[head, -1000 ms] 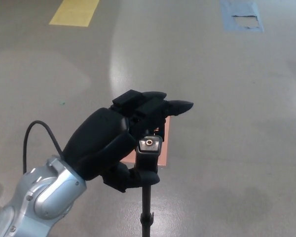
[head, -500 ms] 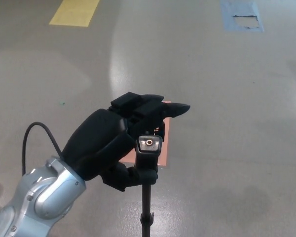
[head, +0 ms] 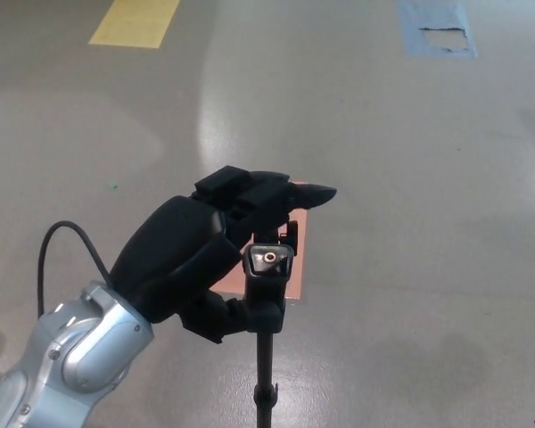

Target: The robot uses its left hand to grab the top of a phone stand kept on the floor and rotates it anti-clockwise

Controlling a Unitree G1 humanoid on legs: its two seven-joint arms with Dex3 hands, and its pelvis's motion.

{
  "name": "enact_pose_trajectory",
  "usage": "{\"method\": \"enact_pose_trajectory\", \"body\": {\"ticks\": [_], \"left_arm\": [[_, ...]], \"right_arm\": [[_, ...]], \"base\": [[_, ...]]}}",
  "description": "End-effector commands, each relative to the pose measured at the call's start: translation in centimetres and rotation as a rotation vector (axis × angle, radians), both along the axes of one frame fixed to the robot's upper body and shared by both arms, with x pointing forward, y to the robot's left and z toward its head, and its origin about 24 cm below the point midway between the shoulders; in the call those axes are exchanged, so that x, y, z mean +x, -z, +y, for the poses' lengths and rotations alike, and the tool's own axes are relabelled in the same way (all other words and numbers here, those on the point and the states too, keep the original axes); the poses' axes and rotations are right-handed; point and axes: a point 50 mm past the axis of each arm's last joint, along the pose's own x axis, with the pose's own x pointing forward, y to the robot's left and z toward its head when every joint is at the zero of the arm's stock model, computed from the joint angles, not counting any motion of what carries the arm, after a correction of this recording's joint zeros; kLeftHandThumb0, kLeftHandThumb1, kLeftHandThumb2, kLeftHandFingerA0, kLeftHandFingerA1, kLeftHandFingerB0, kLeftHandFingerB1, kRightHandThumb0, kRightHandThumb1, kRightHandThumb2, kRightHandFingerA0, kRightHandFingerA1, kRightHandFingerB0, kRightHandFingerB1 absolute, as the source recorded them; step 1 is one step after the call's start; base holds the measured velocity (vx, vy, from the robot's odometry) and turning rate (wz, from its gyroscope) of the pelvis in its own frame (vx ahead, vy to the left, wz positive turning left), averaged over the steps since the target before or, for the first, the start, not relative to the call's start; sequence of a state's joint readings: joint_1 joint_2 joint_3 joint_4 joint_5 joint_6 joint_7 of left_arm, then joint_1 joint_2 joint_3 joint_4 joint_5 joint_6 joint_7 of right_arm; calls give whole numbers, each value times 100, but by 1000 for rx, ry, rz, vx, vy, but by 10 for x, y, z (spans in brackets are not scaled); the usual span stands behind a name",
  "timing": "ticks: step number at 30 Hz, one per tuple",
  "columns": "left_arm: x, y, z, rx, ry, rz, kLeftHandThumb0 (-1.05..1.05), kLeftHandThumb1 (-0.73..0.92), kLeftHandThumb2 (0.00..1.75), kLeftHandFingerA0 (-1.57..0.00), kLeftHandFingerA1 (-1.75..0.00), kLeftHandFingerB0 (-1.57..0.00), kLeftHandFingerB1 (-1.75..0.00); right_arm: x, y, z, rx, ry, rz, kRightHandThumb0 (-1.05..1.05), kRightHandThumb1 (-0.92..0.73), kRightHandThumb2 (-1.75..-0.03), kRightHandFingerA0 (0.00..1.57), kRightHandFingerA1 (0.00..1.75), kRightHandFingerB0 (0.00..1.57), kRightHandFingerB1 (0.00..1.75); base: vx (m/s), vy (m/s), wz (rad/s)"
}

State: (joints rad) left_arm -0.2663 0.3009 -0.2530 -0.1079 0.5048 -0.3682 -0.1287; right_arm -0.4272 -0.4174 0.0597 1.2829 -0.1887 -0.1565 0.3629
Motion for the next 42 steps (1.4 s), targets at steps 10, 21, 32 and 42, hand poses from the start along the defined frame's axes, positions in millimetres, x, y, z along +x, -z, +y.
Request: {"method": "enact_pose_trajectory", "body": {"ticks": [10, 21, 32, 42], "left_arm": [[4, -3, 1, -145, 3, -95, -27, 67, 63, -97, -59, -75, -43], [6, -3, 1, -176, -20, -135, -24, 76, 63, -87, -109, -97, -64], [6, -5, 1, -173, -8, -130, -24, 71, 63, -89, -100, -98, -56], [9, -6, 1, -244, 5, -22, -22, 70, 61, -95, -97, -97, -55]], "right_arm": [[-1, -4, -8, -22, 21, 14, -62, -79, -65, 18, 31, 0, 17], [3, -6, -8, -35, 14, 6, -61, -80, -67, 24, 33, 1, 15], [5, -8, -8, -57, -6, 5, -72, -67, -95, 21, 47, 0, 19], [9, -12, -8, -77, -19, 8, -64, -81, -66, 29, 34, 2, 17]], "base": [[0, 0, 0], [0, 0, 0], [0, 0, 0], [0, 0, 0]]}}
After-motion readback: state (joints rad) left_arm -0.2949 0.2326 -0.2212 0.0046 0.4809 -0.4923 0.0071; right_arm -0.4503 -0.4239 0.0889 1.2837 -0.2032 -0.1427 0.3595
